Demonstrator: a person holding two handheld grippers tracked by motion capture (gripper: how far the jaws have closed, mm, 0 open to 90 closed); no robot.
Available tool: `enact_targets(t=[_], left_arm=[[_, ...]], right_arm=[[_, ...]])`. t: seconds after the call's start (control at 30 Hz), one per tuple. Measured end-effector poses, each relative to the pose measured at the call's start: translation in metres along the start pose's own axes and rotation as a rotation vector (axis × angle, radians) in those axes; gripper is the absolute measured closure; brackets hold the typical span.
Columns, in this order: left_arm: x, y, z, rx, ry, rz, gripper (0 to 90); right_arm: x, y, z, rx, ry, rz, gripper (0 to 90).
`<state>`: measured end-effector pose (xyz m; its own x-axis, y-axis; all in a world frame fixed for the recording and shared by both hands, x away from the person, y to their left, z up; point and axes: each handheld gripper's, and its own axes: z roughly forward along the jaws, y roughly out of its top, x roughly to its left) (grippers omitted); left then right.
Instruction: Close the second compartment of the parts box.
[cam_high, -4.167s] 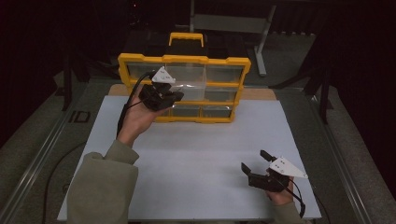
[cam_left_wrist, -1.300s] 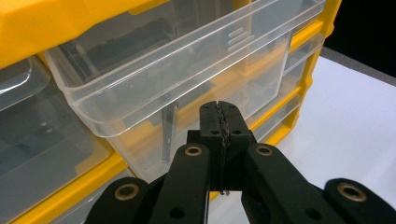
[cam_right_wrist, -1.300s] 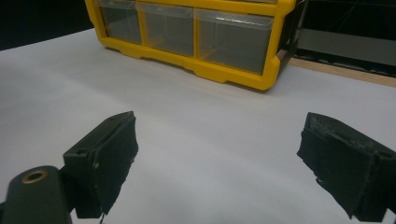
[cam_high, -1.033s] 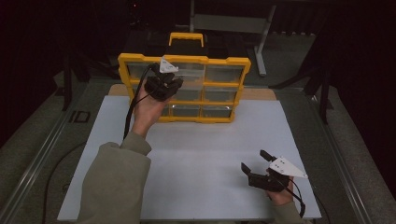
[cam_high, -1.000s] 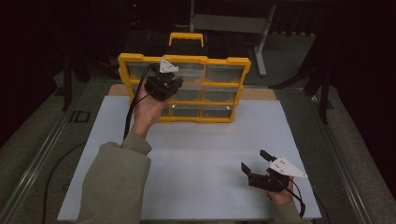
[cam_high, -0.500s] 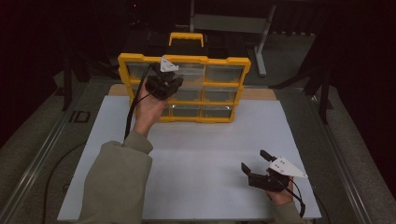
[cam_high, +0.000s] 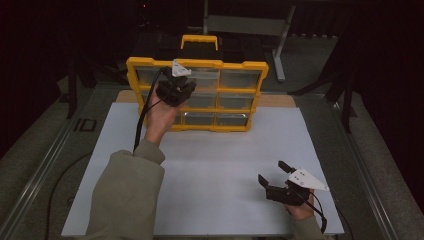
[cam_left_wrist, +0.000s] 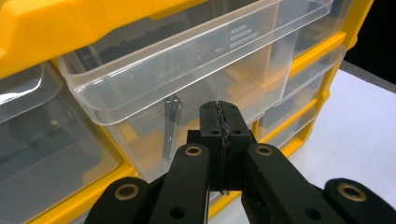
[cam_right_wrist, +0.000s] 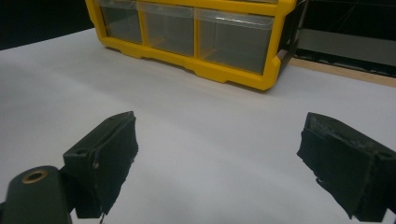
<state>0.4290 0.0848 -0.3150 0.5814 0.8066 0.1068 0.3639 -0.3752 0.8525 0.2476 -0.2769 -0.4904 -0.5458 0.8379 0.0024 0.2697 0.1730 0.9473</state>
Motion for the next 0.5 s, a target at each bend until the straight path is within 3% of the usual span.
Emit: enact_targets(t=[0.5], left_arm=[[0.0005, -0.0023, 0.0064, -0.003, 0.025, -0.015, 90.0]], right_arm=[[-0.0003, -0.0001, -0.0001, 0.000, 0.000, 0.000, 10.9]])
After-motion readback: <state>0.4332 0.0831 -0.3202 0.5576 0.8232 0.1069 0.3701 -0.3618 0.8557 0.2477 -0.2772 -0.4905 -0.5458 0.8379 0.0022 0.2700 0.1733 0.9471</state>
